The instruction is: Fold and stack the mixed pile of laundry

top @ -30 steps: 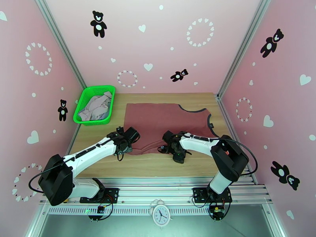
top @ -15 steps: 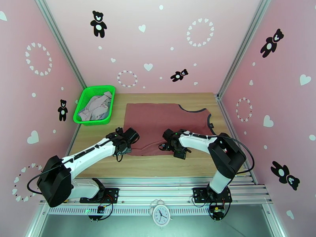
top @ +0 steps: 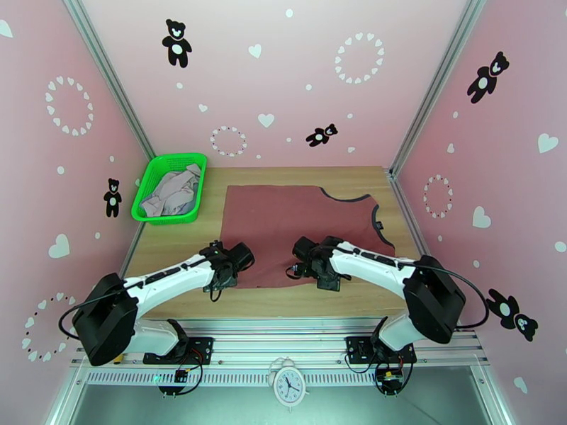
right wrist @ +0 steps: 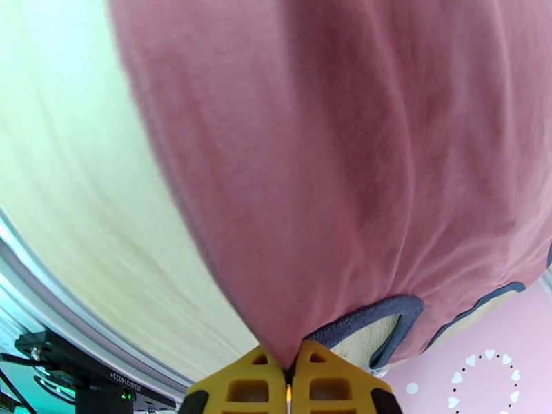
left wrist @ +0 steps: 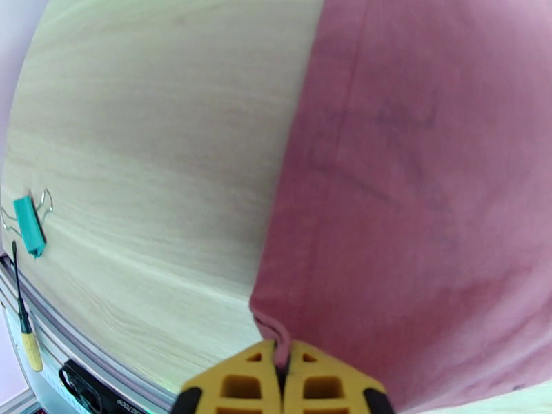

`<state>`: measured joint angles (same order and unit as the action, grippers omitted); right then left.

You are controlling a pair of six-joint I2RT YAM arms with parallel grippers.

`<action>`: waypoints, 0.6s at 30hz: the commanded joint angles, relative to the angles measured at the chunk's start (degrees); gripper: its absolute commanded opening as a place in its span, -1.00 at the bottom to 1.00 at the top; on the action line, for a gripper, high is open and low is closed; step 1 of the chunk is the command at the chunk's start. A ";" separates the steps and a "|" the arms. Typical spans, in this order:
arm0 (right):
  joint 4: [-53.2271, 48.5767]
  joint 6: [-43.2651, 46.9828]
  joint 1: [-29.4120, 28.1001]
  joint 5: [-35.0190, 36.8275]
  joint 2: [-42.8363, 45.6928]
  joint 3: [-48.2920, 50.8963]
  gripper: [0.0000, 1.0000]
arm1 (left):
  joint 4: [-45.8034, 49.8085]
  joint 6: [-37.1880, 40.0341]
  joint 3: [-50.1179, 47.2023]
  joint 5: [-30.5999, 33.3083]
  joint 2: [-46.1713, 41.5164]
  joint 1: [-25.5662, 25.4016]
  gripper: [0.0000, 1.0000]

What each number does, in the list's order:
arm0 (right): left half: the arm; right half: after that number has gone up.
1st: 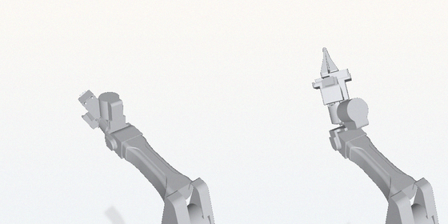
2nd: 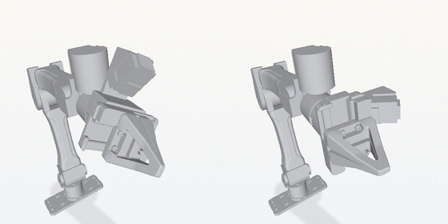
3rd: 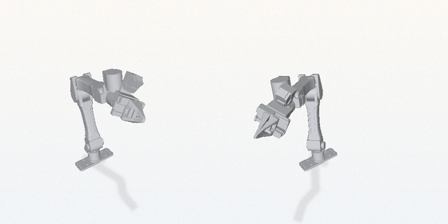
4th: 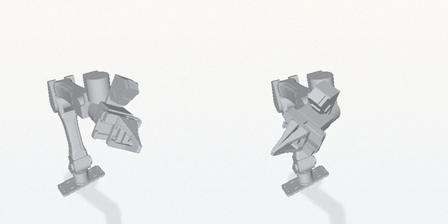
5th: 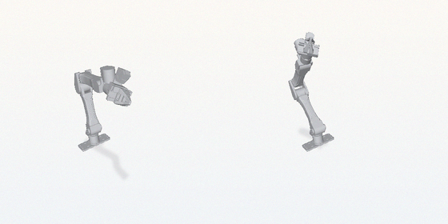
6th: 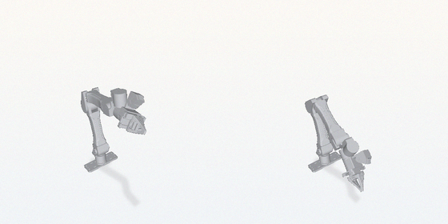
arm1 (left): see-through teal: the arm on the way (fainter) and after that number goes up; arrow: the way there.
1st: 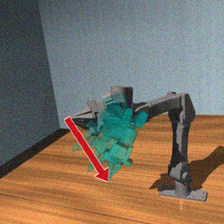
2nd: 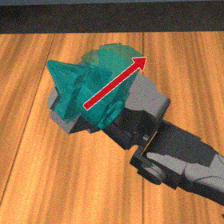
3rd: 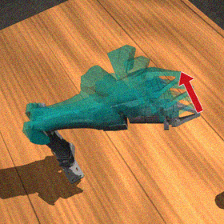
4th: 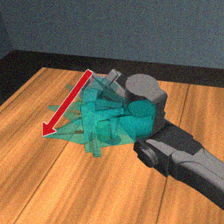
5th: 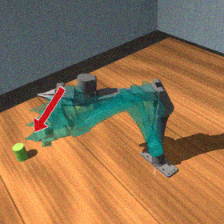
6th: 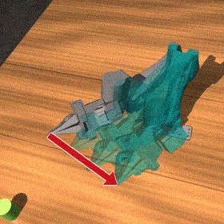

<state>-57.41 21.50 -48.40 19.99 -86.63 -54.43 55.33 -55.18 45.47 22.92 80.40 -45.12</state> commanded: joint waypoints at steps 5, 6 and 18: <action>-1.98 1.52 -0.20 -0.10 5.13 2.87 -1.00 | 5.32 -4.24 0.04 1.38 0.12 -1.95 -1.00; -1.76 1.84 -0.11 -0.23 5.61 3.25 -1.00 | 6.10 -4.28 0.26 1.64 0.01 -1.98 -1.00; 3.31 6.69 8.49 2.13 -2.65 -0.96 -1.00 | 13.18 0.18 10.54 6.61 5.01 -0.50 -1.00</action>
<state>-55.61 25.93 -41.52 20.38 -86.74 -53.19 65.23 -57.06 53.28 26.37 83.26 -46.52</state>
